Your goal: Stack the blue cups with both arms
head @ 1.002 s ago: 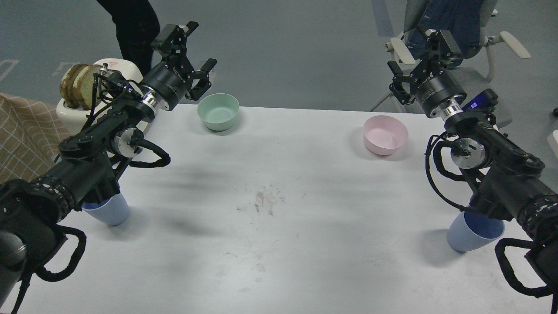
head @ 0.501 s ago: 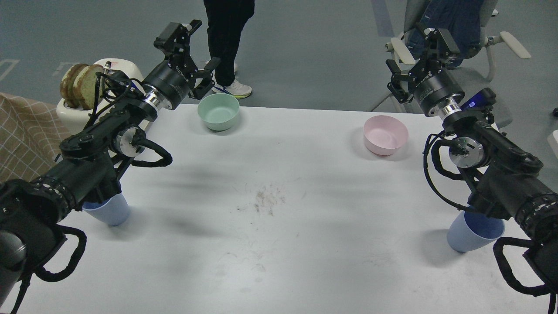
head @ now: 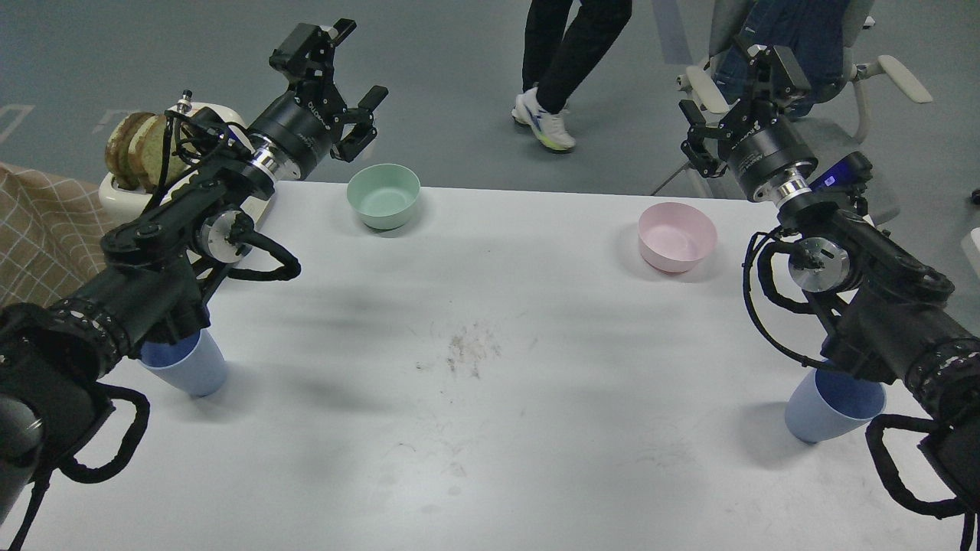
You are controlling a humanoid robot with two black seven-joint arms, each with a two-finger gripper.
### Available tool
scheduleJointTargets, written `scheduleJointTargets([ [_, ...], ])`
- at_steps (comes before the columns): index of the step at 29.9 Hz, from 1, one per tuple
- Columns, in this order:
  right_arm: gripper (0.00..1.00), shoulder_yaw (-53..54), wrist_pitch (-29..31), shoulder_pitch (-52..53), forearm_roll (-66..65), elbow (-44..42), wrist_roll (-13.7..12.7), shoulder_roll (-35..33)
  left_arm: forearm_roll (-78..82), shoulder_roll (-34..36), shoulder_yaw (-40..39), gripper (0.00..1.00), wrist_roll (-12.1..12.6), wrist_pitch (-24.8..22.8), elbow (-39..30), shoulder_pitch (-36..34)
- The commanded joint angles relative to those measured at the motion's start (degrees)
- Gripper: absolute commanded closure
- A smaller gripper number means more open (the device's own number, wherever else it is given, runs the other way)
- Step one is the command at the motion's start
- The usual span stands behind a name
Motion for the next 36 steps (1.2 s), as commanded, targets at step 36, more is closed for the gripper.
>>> scheduleJointTargets([
  [36,0.0,-0.2,0.0,0.7,-0.1,0.8,0.0,-0.6,77.3,60.2,0.9,0.03,0.0,8.6,-51.4,25.8],
])
